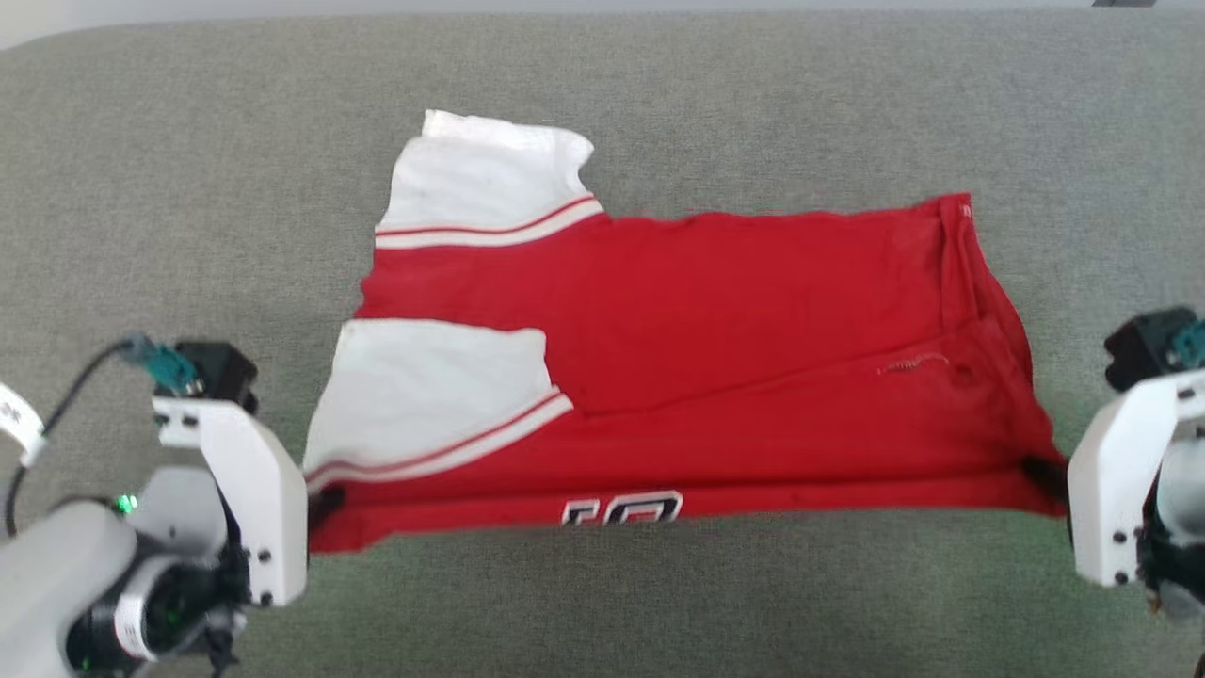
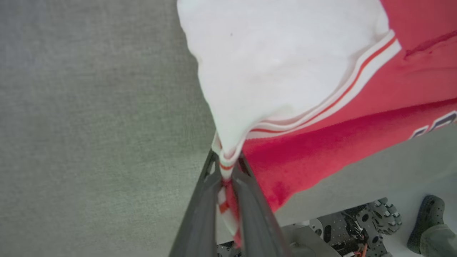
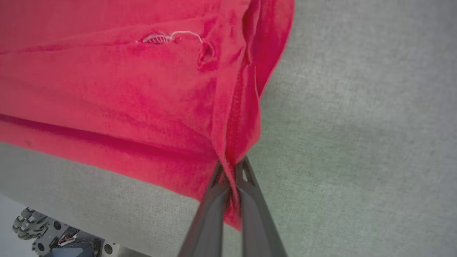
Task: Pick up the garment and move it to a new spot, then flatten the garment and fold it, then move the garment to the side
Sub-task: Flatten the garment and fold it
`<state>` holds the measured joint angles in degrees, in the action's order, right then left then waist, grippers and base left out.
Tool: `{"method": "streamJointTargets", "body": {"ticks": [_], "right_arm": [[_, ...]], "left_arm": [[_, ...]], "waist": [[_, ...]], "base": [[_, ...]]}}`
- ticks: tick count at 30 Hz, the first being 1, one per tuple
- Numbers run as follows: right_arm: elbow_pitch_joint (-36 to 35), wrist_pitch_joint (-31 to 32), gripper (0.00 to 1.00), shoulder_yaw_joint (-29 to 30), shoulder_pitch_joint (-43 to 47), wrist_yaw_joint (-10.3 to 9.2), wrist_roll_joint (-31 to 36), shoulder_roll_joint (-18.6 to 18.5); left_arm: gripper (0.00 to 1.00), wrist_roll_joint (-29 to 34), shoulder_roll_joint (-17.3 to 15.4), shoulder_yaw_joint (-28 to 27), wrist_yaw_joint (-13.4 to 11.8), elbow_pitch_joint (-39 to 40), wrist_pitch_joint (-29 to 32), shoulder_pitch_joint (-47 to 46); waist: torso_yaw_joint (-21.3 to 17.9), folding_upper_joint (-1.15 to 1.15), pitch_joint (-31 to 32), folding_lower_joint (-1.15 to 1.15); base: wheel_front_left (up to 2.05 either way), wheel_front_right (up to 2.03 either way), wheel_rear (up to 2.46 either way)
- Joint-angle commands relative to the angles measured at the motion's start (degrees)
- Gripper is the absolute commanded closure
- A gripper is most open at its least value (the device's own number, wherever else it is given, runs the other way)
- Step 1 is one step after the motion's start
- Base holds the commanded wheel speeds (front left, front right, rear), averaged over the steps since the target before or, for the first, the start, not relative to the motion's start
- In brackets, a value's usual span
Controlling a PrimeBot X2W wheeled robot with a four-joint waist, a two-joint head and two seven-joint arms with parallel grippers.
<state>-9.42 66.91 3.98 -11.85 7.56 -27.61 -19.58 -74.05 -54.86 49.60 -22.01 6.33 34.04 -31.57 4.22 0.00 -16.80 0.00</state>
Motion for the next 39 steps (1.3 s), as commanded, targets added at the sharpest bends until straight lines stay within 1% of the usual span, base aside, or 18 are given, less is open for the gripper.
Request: {"method": "streamJointTargets", "body": {"ticks": [1, 3, 4, 5, 6, 7, 8, 11, 13, 17, 20, 24, 29, 34, 37, 39], "right_arm": [[-0.6, 0.2, 1.00, 0.8, 1.7, -0.14, 0.6, 0.7], [-0.8, -0.5, 1.00, 1.1, 2.9, -0.14, 0.9, 1.6], [-0.5, -1.0, 0.91, 1.1, 3.2, -0.14, 1.2, 2.0], [0.1, -1.4, 0.77, 1.1, 3.7, -0.14, 1.2, 2.6], [0.6, -1.8, 0.59, 0.8, 3.9, -0.14, 1.4, 3.0], [0.9, -2.3, 0.08, 0.6, 3.8, -0.14, 1.7, 3.1], [1.2, -2.8, 0.00, 0.4, 3.6, -0.14, 1.9, 3.3], [1.0, -4.0, 0.00, -0.3, 2.7, -0.14, 1.4, 3.0], [-0.2, -4.8, 0.00, -0.4, 2.4, -0.13, 1.5, 2.6], [-4.6, -7.5, 0.00, 1.0, 1.5, -0.13, 1.9, 3.6], [-8.1, -10.7, 0.00, 1.5, 0.3, -0.10, 2.4, 4.7], [-11.4, -17.8, 0.00, 1.9, -1.5, -0.09, 3.8, 6.9], [-12.6, -30.2, 0.00, 1.1, -4.5, -0.10, 7.0, 10.5], [-10.8, -42.9, 0.00, -1.2, -6.8, -0.09, 10.1, 13.3], [-8.9, -49.0, 0.00, -2.2, -7.5, -0.09, 11.3, 14.8], [-7.6, -51.4, 0.00, -3.2, -7.5, -0.09, 11.4, 15.4]], "left_arm": [[1.00, 0.1, -0.5, 0.2, -0.7, 0.4, -0.8, 1.6], [1.00, 0.0, 0.1, 0.5, -0.6, 0.2, -1.4, 2.7], [0.83, -0.3, 0.5, 0.6, -0.4, -0.3, -1.9, 3.1], [0.58, -0.2, 0.9, 0.7, 0.0, -1.0, -2.2, 3.2], [0.11, -0.1, 1.4, 0.8, 0.4, -1.8, -2.4, 3.2], [0.00, -0.5, 1.8, 0.7, 0.7, -2.6, -2.3, 3.1], [0.00, -0.3, 1.9, 0.8, 0.9, -3.4, -2.2, 2.8], [0.00, -0.5, 1.6, 0.4, 1.4, -4.3, -1.5, 1.3], [0.00, 0.2, 0.2, 0.2, 1.2, -3.7, -0.6, 0.5], [0.00, 1.2, -2.5, -1.3, 1.2, -1.3, 0.3, -2.3], [0.00, 2.7, -3.9, -2.7, 2.3, -0.5, 0.0, -5.5], [0.00, 5.8, -4.0, -4.3, 5.2, -2.3, -0.9, -11.1], [0.00, 9.1, -2.2, -5.4, 9.8, -8.2, -1.8, -18.5], [0.00, 11.3, -0.3, -5.6, 14.3, -16.2, -0.9, -25.5], [0.00, 12.7, 1.1, -5.0, 15.9, -21.4, 0.4, -29.0], [0.00, 12.9, 2.1, -4.6, 16.7, -24.8, 1.5, -30.9]], "waist": [[0.1, 0.00, -0.2, 0.00], [0.1, 0.00, -0.4, 0.00], [0.1, 0.00, -0.5, 0.00], [0.0, 0.00, -0.7, 0.00], [0.0, 0.00, -0.8, 0.00], [-0.1, 0.00, -0.9, 0.00], [-0.3, 0.00, -0.9, 0.00], [-0.9, 0.00, -1.0, 0.00], [-1.4, 0.00, -1.1, 0.00], [-2.7, 0.00, -1.5, 0.00], [-4.1, 0.00, -2.2, 0.00], [-6.4, 0.00, -3.8, 0.00], [-10.0, 0.00, -6.2, 0.00], [-14.0, 0.00, -8.6, 0.00], [-15.9, 0.00, -9.8, 0.00], [-16.9, 0.00, -10.4, 0.00]], "base": [[0.00, 0.00, 0.00], [0.00, 0.00, 0.00], [0.00, 0.00, 0.00], [0.00, 0.00, 0.00], [0.00, 0.00, 0.00], [0.00, 0.00, 0.00], [0.00, 0.00, 0.00], [0.00, 0.00, 0.00], [0.00, 0.00, 0.00], [0.00, 0.00, 0.00], [0.00, 0.00, 0.00], [0.00, 0.00, 0.00], [0.00, 0.00, 0.00], [0.00, 0.00, 0.00], [0.00, 0.00, 0.00], [0.00, 0.00, 0.00]]}}
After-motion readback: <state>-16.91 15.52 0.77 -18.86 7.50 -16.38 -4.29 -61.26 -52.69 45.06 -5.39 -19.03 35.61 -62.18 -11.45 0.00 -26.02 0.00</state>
